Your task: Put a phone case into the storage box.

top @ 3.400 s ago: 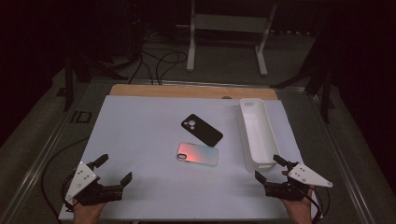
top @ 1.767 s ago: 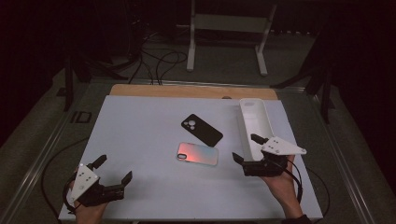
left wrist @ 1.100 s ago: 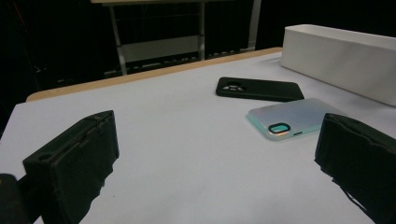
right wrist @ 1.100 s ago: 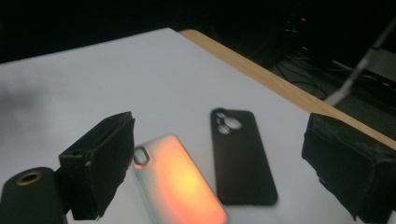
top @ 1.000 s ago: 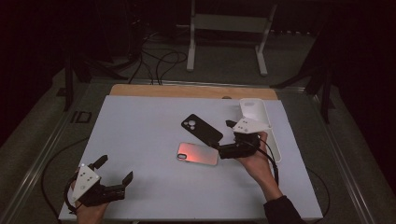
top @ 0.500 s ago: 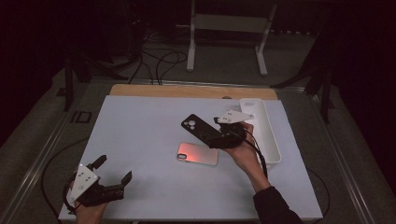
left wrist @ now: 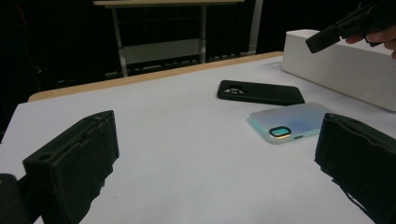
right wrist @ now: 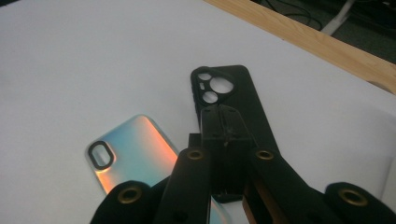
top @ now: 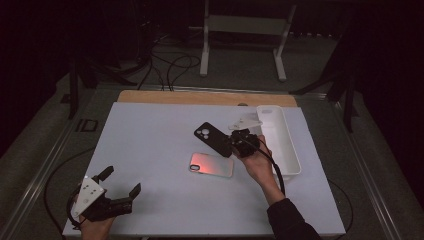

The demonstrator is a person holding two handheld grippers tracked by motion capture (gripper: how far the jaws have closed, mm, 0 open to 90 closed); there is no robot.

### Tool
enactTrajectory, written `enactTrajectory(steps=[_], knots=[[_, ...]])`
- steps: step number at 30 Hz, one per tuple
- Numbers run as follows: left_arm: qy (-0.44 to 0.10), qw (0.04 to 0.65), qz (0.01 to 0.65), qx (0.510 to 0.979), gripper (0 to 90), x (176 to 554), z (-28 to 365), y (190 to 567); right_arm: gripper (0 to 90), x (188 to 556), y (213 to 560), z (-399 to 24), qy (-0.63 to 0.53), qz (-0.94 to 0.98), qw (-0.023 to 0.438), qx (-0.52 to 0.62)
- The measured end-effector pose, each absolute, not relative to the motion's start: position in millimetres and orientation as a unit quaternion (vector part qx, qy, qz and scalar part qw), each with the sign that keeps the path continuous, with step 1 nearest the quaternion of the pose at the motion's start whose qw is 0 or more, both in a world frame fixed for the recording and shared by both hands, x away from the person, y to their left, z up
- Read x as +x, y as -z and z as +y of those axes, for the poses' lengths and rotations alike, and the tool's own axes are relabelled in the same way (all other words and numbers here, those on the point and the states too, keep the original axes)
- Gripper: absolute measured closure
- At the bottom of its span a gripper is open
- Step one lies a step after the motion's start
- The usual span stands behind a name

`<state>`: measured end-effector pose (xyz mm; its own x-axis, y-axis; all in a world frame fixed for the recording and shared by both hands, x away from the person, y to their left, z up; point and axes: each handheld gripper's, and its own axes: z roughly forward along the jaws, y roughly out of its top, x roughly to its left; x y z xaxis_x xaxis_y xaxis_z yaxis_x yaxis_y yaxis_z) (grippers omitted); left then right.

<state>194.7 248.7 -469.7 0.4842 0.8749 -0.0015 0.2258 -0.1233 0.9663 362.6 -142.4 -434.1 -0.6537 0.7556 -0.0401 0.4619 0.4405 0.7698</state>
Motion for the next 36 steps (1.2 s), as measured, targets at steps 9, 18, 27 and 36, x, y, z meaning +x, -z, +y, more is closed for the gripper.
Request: enactTrajectory(steps=[9, 18, 27, 36], knots=[[-0.309, 0.525, 0.402, 0.683, 0.0, 194, 248, 470, 90.0, 364, 451, -143, -0.354, 0.824, 0.187, 0.401], [-0.31, 0.525, 0.403, 0.683, 0.0, 194, 248, 470, 90.0, 360, 480, -141, -0.328, 0.826, 0.179, 0.423], [-0.311, 0.525, 0.402, 0.683, 0.0, 194, 248, 469, 90.0, 361, 493, -142, -0.29, 0.831, 0.187, 0.437], [-0.311, 0.525, 0.402, 0.683, 0.0, 194, 248, 470, 90.0, 363, 504, -148, -0.253, 0.832, 0.188, 0.457]])
